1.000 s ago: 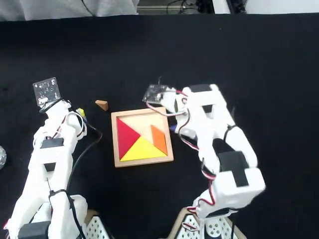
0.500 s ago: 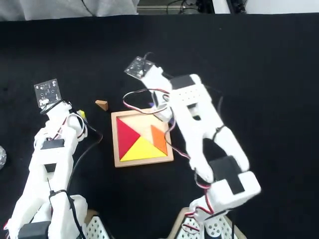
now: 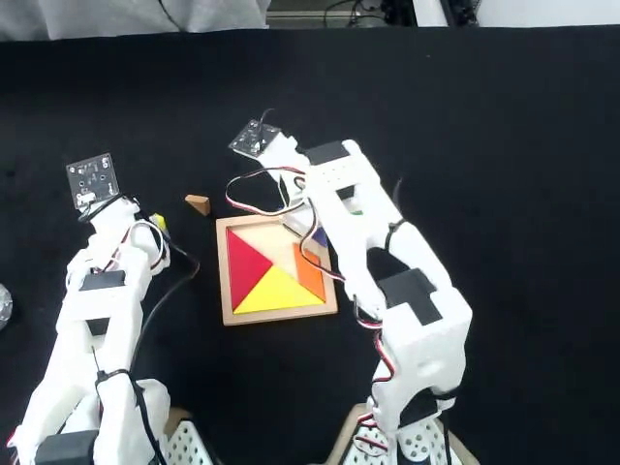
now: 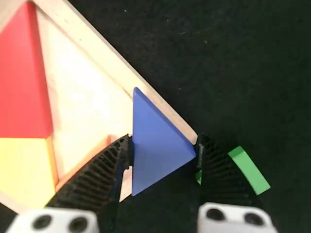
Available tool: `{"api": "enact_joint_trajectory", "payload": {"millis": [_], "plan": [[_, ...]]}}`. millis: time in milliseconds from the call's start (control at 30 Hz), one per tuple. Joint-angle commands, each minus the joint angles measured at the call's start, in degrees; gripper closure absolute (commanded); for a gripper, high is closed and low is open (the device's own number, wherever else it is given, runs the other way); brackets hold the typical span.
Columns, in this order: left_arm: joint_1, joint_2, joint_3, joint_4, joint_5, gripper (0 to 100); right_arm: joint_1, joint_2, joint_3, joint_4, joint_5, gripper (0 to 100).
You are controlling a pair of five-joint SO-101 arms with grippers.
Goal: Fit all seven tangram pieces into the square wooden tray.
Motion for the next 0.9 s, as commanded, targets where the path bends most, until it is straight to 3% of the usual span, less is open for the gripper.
{"api": "enact_joint_trajectory", "payload": {"millis": [0,633,867], "plan": [[0.7,-1.0,-0.5,-0.6,-0.4,87,-0.5,-0.7,-3.0,-0.8,-0.8,82.5],[0.7,-1.0,-0.5,-0.6,-0.4,87,-3.0,-0.2,0.0,-0.7,-0.4,82.3],[0.7,-1.0,-0.5,-0.6,-0.4,87,-3.3,-0.7,3.2,-0.6,3.0,82.3]]}}
